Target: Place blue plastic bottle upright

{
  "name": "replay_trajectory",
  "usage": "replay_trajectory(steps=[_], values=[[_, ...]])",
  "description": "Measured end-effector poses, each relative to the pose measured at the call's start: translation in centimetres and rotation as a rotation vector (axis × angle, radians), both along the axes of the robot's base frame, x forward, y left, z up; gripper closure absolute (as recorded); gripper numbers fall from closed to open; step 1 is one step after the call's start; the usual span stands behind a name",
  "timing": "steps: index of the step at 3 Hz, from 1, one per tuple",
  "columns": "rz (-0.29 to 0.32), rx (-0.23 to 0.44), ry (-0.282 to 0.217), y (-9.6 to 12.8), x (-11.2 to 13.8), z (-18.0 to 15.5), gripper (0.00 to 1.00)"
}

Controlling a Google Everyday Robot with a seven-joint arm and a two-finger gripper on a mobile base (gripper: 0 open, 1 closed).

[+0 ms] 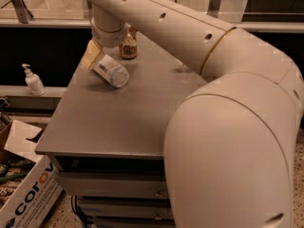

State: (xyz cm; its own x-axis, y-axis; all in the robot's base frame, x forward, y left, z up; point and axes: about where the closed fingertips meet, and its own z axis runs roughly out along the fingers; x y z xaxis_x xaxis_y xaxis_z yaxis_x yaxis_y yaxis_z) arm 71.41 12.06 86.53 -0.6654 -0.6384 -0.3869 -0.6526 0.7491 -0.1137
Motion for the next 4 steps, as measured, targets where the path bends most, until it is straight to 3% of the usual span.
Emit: replay_trajectory(steps=[4], values=[[0.014, -0.071, 0.073, 1.8, 0.8, -3.1, 0.00]])
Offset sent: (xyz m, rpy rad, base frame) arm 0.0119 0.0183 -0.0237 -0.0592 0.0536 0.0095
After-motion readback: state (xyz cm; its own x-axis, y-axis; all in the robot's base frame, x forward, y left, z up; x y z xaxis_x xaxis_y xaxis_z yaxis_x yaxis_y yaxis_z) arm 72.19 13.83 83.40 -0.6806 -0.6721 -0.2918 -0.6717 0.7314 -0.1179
